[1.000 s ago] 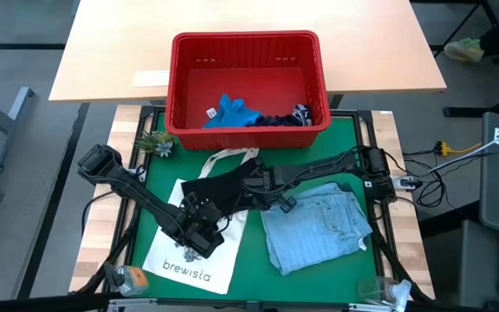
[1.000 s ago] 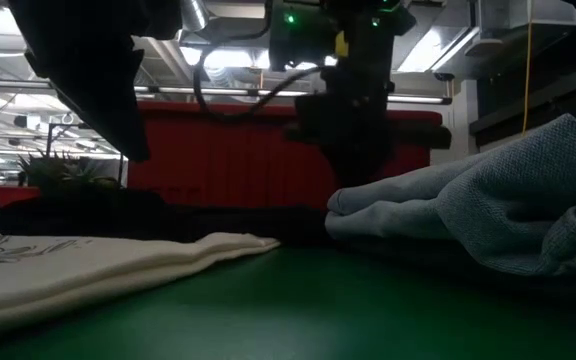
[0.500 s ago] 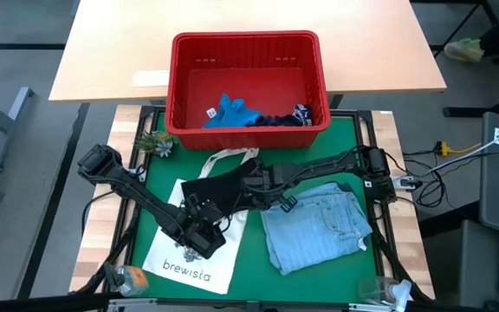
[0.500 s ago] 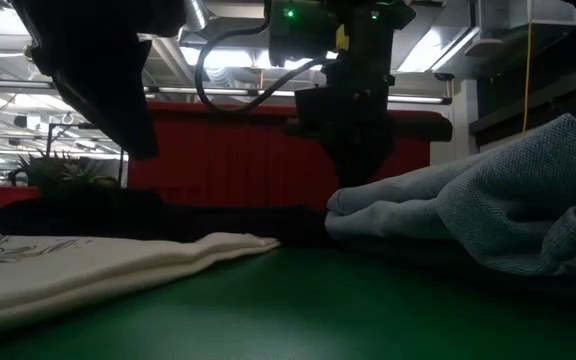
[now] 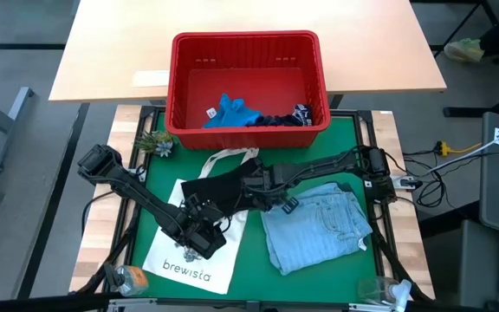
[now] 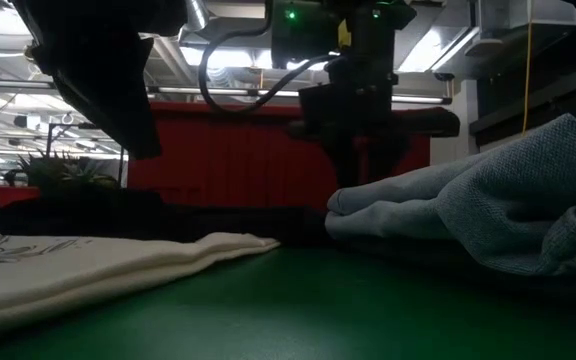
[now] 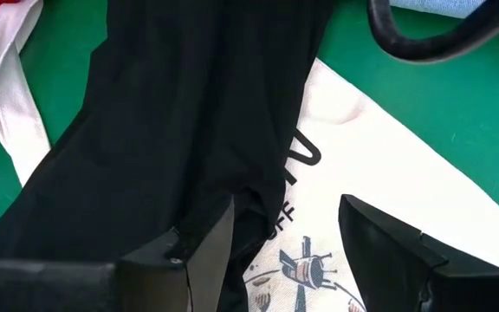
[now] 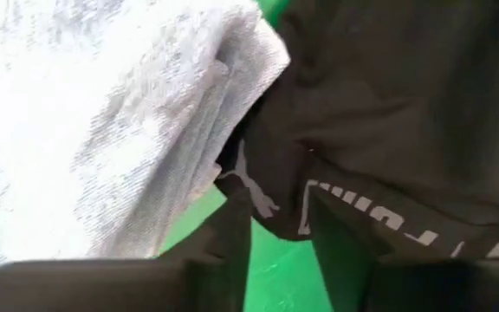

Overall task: Fold Laundry from Bin
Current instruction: Fold the black boxer, then stack the black boxer on top of the light blue jeans

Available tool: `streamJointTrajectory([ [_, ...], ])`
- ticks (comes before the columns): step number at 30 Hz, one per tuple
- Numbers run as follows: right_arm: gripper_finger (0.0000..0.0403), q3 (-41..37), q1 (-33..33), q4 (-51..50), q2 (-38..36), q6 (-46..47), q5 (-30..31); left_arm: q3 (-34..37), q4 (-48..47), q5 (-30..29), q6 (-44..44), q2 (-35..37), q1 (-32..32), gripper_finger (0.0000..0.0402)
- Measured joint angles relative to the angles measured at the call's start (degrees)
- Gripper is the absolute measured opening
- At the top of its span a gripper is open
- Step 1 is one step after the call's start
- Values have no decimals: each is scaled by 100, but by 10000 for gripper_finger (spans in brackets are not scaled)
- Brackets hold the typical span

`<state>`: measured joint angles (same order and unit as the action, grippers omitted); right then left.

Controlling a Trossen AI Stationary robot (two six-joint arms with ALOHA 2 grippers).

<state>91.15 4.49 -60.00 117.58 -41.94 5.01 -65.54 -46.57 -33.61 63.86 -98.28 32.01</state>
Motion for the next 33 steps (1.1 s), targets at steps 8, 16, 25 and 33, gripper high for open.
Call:
streamJointTrajectory([
  [8, 198, 0, 77, 5, -8, 11, -521, 0, -2, 2, 0, 0, -1, 202],
  [16, 215, -424, 115, 685, -16, 12, -481, 0, -2, 2, 2, 0, 0, 202],
  [25, 198, -782, 58, 1273, -33, -22, -48, 0, -3, 2, -1, 0, 0, 202],
  [33, 193, -787, -251, 1200, -17, -25, 30, 0, -4, 2, -2, 0, -2, 202],
])
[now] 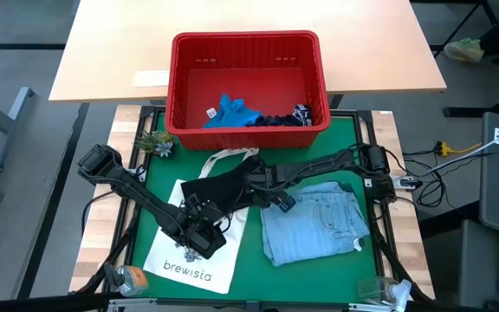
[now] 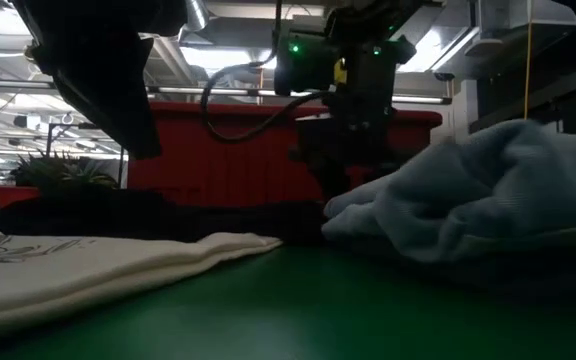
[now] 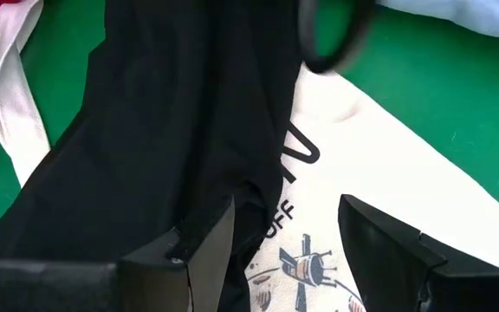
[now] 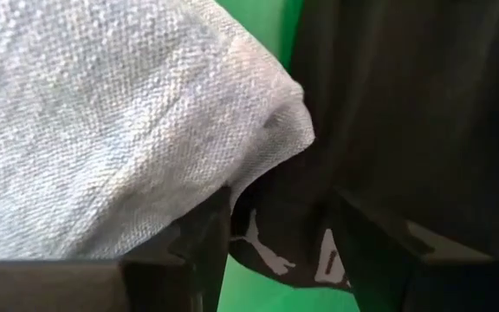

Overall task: Fold Laundry from Bin
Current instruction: Stack the black boxer on top of the light blue jeans

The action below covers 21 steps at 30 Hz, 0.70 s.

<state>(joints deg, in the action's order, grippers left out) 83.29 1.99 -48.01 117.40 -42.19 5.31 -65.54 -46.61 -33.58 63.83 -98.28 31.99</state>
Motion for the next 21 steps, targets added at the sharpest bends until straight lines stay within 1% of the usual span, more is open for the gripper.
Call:
streamJointTrajectory([
  [7, 193, 77, -106, -466, 10, 144, 78, 0, 1, 0, 0, 0, 1, 202],
  [14, 193, 375, -99, -559, 17, 117, 258, 0, 0, 0, 0, 0, 2, 202],
  [21, 193, 407, -99, -630, 17, -22, 253, 0, 2, -1, 0, 0, 1, 202],
])
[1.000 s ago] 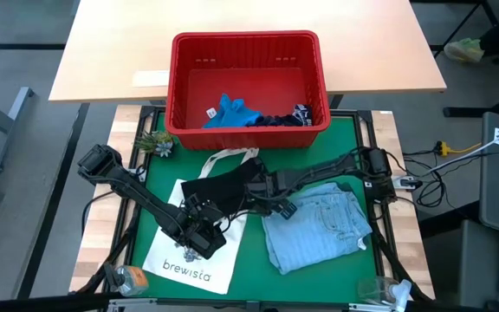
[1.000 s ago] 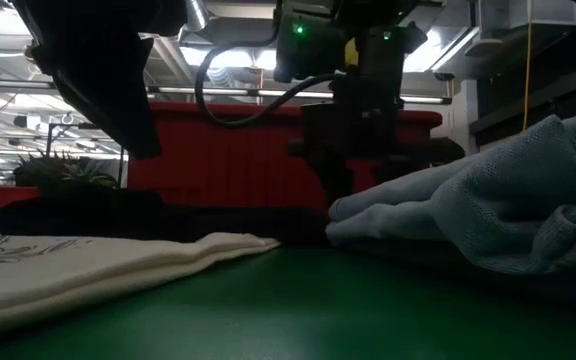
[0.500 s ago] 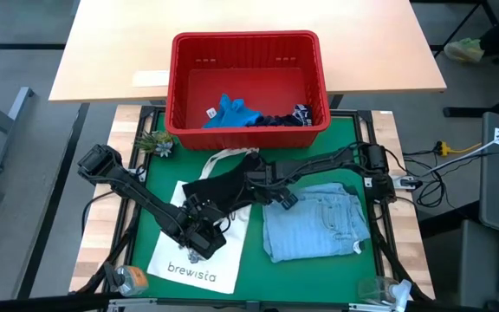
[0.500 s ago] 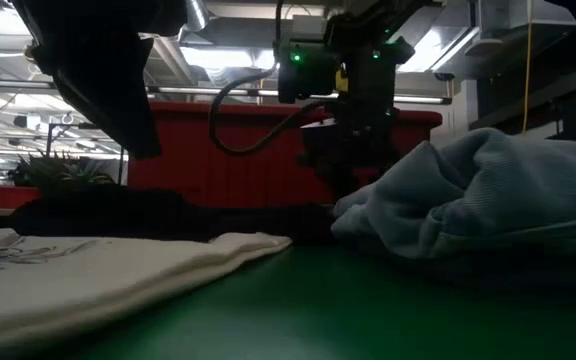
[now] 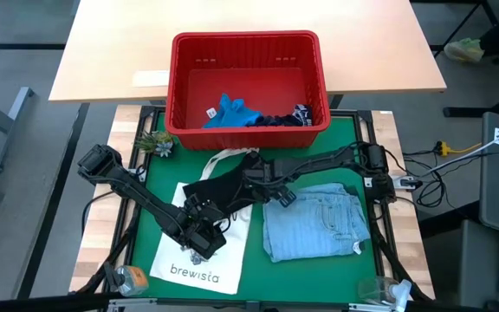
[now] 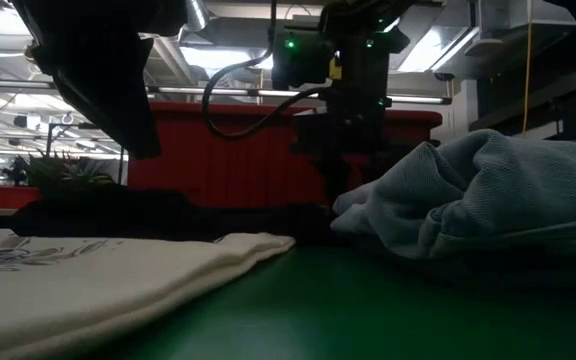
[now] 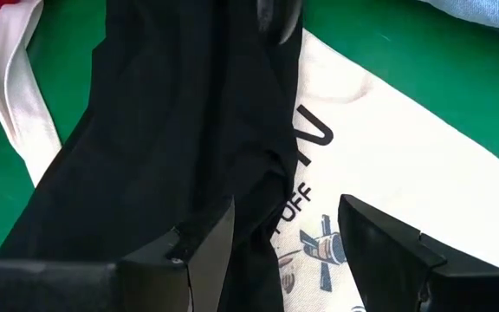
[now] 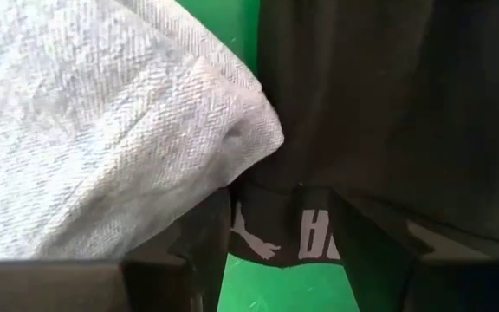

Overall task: Fold Laundry from Bin
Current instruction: Stack the black boxer on top of the light blue jeans

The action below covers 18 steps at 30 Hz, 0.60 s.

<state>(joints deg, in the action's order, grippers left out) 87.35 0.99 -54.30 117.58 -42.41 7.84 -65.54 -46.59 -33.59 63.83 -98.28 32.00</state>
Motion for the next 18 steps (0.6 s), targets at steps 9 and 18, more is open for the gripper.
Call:
streamJointTrajectory([
  [9, 193, -184, -130, 170, 0, -11, 305, 0, 3, 0, 0, 0, -1, 202],
  [18, 193, -186, -424, 316, 0, -13, 308, 0, 22, 1, 0, 0, 1, 202],
])
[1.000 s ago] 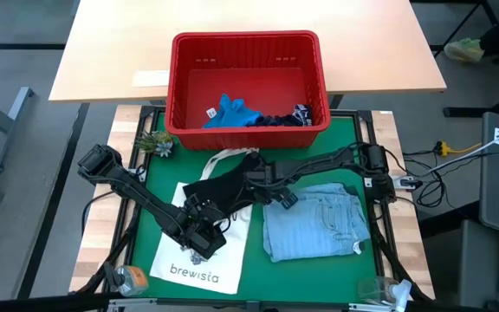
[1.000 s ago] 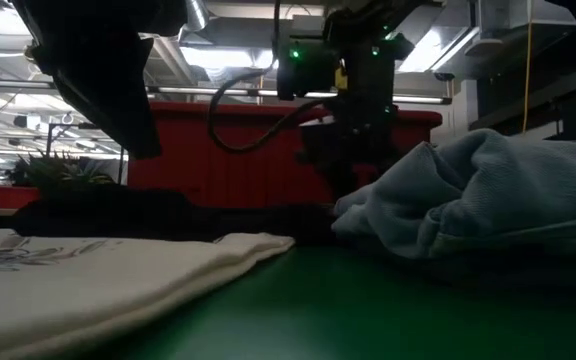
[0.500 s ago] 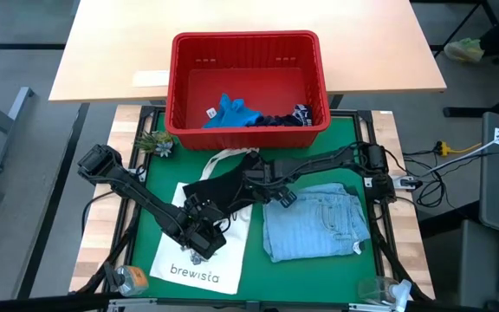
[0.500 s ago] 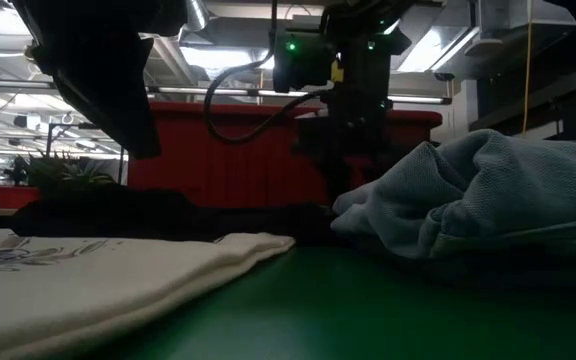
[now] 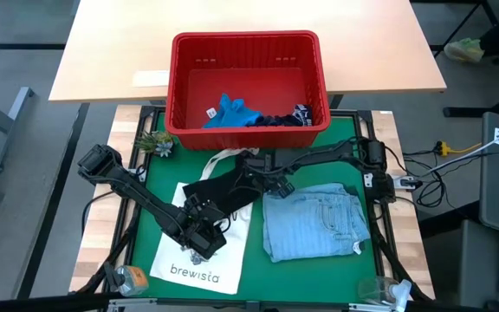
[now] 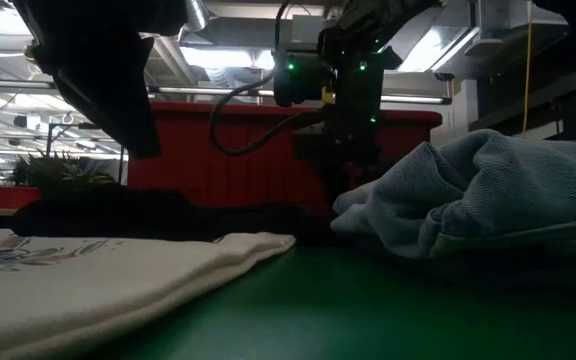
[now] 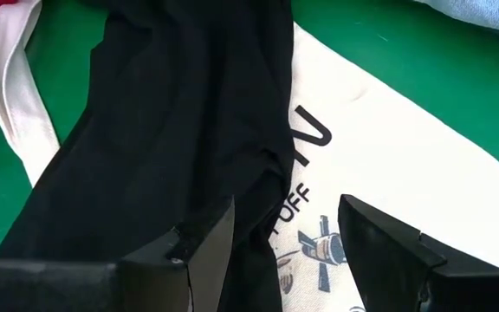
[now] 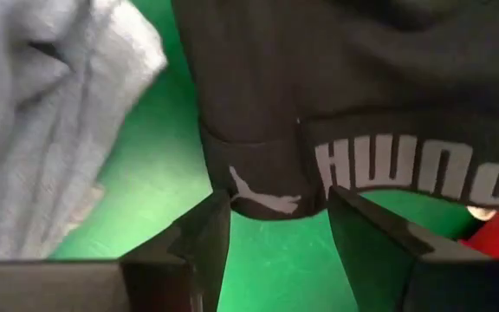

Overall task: Fold Laundry from Bin
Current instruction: Stack the black boxer on top of the light blue jeans

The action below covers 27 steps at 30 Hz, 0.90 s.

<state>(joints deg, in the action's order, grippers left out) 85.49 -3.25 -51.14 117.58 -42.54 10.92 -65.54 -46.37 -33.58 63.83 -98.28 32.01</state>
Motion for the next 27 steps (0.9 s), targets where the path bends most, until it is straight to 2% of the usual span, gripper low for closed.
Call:
streamJointTrajectory([
  [3, 193, 0, 22, -2, 0, -18, -112, 0, 37, -1, 0, 0, 0, 202],
  [8, 193, 0, 42, 14, 0, -147, -654, 0, 342, -2, -1, 0, -2, 202],
  [20, 193, -43, 33, 94, 145, -149, -657, 15, 658, -146, -2, 0, -13, 202],
  [27, 193, -85, 37, 75, 184, -149, -629, 312, 668, -142, 0, -7, -15, 202],
])
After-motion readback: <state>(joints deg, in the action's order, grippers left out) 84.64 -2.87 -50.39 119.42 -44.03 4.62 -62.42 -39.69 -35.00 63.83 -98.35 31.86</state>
